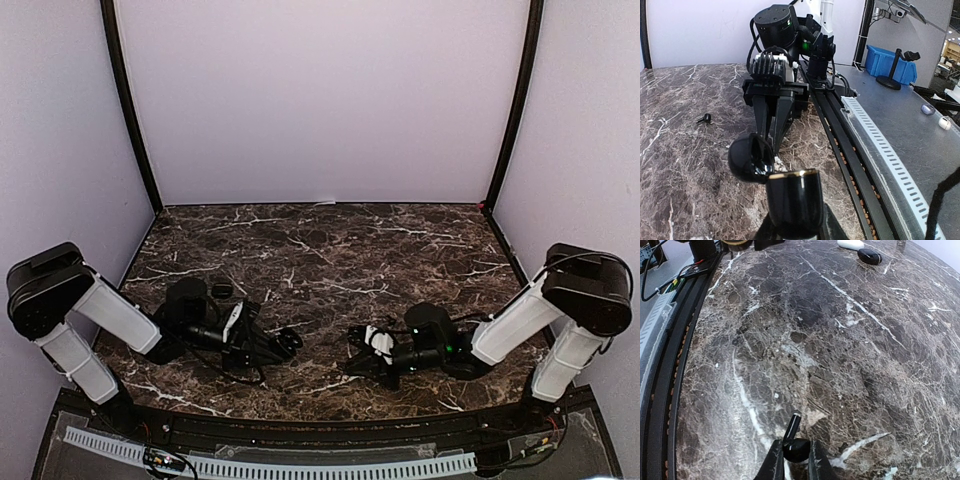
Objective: Insert the wireless bluetooth earbuds into the charging case
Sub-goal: Pick up the right earbud from the center of the board, then insert the right earbud into the right side groove of the charging case.
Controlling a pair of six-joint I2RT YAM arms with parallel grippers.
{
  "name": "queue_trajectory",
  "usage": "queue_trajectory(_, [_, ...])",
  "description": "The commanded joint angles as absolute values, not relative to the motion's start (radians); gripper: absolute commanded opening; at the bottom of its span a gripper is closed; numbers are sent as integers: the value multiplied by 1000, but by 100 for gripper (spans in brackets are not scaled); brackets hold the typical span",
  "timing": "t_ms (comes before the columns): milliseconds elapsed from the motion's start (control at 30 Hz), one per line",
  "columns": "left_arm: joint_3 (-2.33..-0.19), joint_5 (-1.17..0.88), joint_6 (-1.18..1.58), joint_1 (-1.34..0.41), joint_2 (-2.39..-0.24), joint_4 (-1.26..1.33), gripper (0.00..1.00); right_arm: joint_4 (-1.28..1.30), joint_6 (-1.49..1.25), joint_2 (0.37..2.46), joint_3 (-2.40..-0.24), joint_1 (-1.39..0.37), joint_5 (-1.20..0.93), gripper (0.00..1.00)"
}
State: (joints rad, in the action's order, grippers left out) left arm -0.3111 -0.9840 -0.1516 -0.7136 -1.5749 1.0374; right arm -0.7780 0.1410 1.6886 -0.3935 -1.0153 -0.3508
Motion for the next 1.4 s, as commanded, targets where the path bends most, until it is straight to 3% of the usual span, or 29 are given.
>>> queue_trajectory(0, [-362, -1039, -186, -735, -1609, 955, 0, -685, 145, 1615, -418, -1057, -315, 6])
queue_trajectory(433, [-472, -1085, -255, -779, -1695, 760, 0, -431, 180, 1449, -538, -1170, -224, 5])
queue_trajectory(1367, [-491, -1082, -257, -782, -1711, 727, 0, -340, 228, 1546, -683, -1243, -187, 1])
